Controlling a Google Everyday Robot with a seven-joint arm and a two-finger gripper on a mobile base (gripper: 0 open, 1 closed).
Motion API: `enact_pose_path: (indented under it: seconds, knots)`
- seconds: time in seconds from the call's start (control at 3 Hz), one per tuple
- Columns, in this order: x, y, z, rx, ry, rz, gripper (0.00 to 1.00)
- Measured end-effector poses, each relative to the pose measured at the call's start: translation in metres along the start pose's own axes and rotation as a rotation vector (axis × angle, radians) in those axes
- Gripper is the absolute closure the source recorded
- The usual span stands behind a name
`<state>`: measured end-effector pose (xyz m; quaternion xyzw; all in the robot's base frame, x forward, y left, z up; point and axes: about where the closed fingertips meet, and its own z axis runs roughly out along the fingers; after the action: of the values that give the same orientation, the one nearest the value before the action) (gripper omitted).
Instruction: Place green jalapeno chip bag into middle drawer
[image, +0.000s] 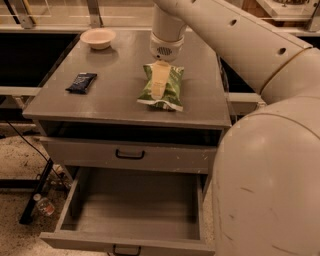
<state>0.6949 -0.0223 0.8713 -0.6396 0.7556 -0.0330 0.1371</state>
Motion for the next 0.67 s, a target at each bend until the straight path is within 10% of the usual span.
enact_pose_path:
  seconds: [0.67]
  knots:
    - [-0.01,0.002,0.016,-0.051,-0.017,-0.014,0.0]
